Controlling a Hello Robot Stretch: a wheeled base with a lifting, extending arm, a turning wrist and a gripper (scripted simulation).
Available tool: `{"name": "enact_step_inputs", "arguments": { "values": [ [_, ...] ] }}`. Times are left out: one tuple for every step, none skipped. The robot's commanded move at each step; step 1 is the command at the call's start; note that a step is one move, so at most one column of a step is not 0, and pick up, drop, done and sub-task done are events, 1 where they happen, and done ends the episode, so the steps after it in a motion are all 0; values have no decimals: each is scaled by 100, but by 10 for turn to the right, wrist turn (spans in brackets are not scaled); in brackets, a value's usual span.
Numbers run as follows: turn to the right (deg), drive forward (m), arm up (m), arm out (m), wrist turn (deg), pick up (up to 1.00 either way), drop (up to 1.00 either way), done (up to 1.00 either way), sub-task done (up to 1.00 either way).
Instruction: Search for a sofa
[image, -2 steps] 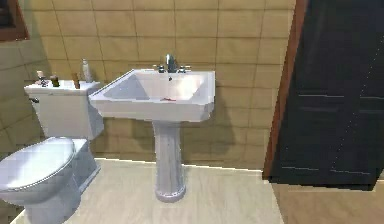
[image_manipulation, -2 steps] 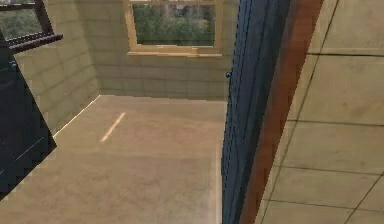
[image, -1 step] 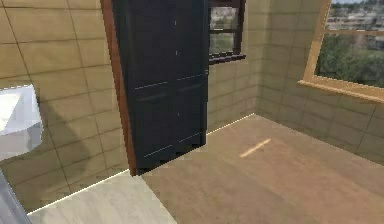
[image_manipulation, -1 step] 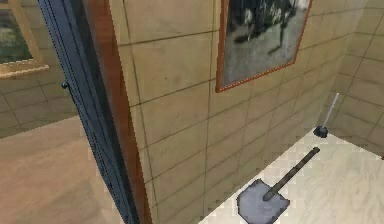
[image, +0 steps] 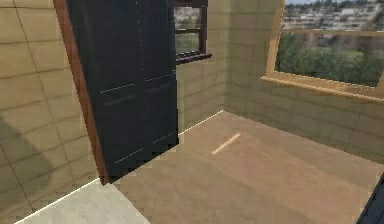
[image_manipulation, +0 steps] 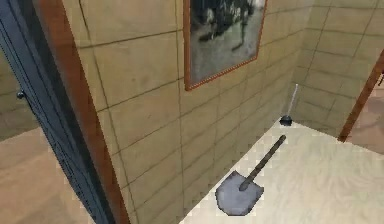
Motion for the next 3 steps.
{"name": "enact_step_inputs", "arguments": {
  "values": [
    [0, 40, 0, 0, 0, 0, 0, 0, 0],
    [390, 0, 0, 0, 0, 0, 0, 0, 0],
    [0, 100, 0, 0, 0, 0, 0, 0, 0]
  ]
}}
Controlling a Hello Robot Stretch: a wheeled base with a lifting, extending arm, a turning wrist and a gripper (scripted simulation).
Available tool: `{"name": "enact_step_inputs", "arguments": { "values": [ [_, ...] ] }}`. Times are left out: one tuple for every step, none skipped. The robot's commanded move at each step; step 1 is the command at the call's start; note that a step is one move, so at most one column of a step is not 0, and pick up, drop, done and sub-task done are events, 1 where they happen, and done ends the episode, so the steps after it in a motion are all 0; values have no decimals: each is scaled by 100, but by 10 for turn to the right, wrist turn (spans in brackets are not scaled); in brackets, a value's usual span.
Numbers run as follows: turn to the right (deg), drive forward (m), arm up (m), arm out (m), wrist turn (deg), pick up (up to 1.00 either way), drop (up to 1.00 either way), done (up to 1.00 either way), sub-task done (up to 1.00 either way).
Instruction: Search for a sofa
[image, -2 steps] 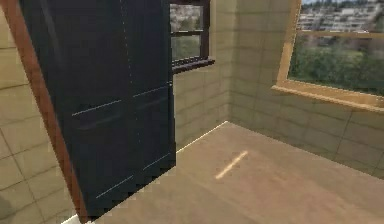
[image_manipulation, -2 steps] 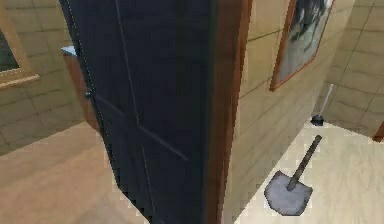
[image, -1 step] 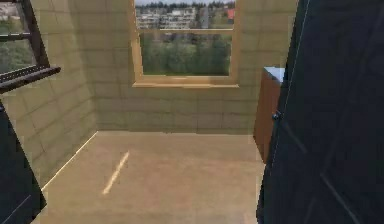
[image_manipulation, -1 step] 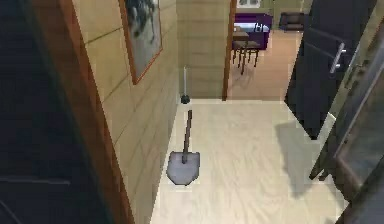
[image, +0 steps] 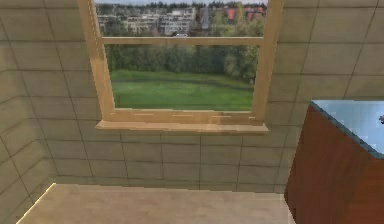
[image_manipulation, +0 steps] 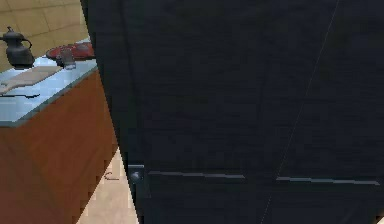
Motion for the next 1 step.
{"name": "enact_step_inputs", "arguments": {
  "values": [
    [60, 0, 0, 0, 0, 0, 0, 0, 0]
  ]
}}
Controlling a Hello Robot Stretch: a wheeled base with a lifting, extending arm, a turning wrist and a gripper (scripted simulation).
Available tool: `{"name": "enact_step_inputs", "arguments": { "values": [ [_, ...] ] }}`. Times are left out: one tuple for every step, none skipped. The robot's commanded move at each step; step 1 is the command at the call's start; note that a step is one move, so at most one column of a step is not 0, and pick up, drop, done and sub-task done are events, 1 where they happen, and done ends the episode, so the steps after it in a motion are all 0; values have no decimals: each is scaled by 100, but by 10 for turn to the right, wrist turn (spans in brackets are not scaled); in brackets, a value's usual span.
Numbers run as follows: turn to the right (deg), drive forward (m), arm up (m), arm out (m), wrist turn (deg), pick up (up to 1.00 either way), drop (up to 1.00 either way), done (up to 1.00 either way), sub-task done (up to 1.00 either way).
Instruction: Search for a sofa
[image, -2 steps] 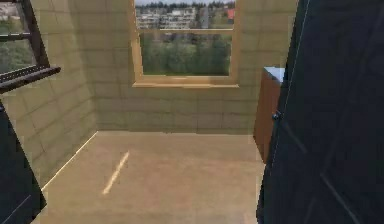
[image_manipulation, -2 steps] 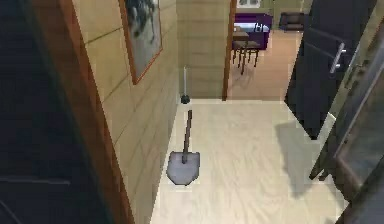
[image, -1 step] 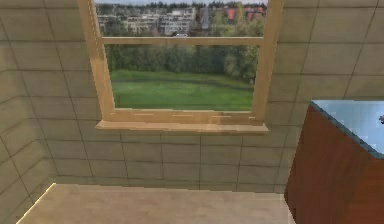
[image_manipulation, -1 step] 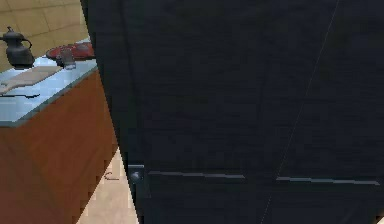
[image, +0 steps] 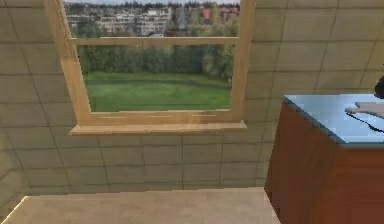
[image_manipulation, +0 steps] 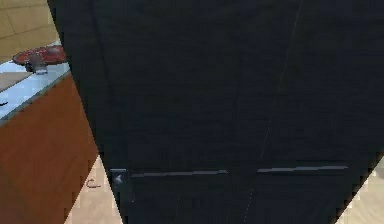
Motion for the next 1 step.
{"name": "enact_step_inputs", "arguments": {
  "values": [
    [0, 35, 0, 0, 0, 0, 0, 0, 0]
  ]
}}
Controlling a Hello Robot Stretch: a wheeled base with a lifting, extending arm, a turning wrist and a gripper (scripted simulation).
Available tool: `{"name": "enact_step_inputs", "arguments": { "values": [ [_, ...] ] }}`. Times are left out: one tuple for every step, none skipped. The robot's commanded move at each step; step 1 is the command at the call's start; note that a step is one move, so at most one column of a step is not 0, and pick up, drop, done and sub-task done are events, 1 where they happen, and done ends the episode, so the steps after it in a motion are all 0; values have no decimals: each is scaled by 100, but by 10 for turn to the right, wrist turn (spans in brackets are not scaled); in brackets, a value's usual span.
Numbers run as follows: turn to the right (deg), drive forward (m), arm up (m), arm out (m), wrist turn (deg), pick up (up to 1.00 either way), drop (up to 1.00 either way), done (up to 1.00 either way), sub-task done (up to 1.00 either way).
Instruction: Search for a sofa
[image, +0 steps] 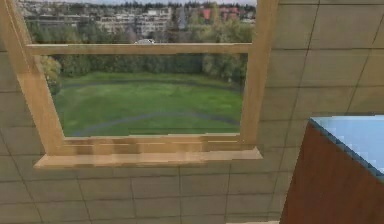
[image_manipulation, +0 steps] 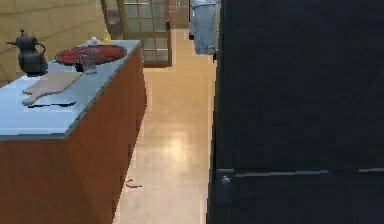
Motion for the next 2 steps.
{"name": "enact_step_inputs", "arguments": {
  "values": [
    [0, 30, 0, 0, 0, 0, 0, 0, 0],
    [450, 0, 0, 0, 0, 0, 0, 0, 0]
  ]
}}
